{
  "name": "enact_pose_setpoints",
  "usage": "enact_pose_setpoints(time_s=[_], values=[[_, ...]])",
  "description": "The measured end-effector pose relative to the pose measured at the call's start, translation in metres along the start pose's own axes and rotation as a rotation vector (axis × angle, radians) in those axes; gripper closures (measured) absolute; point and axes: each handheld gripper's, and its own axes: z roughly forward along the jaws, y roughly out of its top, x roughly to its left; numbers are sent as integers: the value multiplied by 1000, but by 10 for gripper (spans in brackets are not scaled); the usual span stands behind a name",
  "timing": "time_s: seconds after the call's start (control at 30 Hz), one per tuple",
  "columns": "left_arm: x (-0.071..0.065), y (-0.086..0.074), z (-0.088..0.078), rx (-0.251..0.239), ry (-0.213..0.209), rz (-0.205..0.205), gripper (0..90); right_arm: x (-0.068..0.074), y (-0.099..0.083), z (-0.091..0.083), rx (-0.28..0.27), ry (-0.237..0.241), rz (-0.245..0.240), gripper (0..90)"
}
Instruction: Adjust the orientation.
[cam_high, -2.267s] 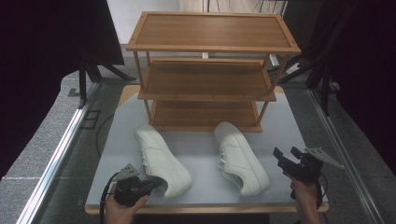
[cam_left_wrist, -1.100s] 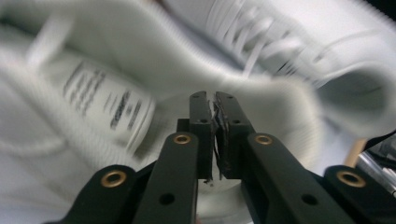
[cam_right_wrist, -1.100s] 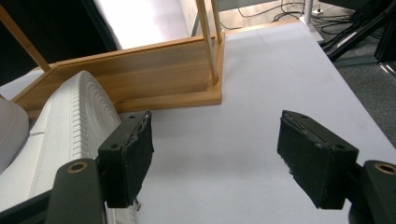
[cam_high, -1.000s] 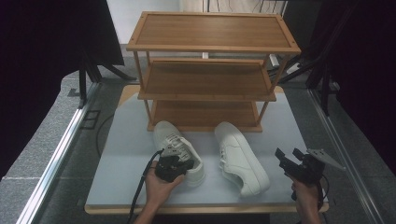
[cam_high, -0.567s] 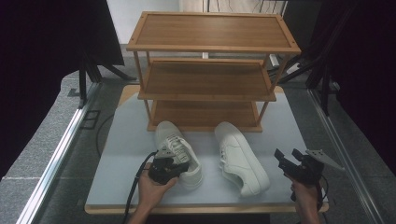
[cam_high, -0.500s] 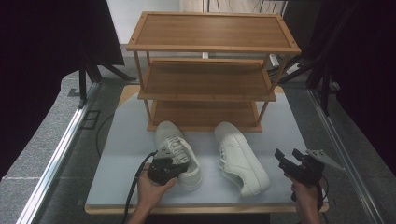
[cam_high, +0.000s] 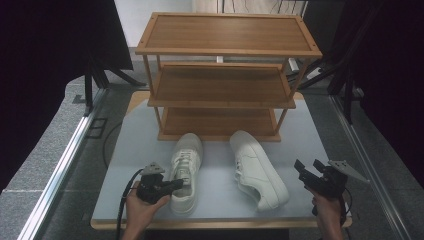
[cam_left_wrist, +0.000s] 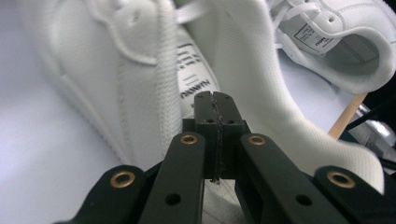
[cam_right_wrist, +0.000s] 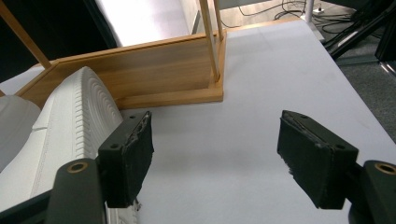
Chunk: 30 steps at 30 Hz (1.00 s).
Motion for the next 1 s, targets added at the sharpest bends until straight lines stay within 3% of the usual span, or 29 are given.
enact_pose_setpoints(time_s=[0.17, 0.27, 0.37, 0.57, 0.7, 0.77, 1.0], values=[[13, -3, -12, -2, 17, -19, 900, -1, 0, 0, -1, -1, -4, 271], [21, -5, -19, -5, 9, -42, 900, -2, 1, -1, -7, -3, -1, 271], [23, -6, -21, -11, -20, -41, 871, -3, 2, -2, -9, -6, 1, 271], [16, -6, -24, -49, -43, -24, 741, 1, 1, 0, -4, 4, -7, 271], [8, -1, -31, -109, -60, 6, 662, 7, 2, 1, -5, 20, -17, 270], [3, 3, -38, -150, -80, 39, 626, 10, 2, 1, -7, 27, -24, 270], [-10, 8, -45, -209, -102, 83, 518, 23, 3, -3, -23, 63, -63, 274]])
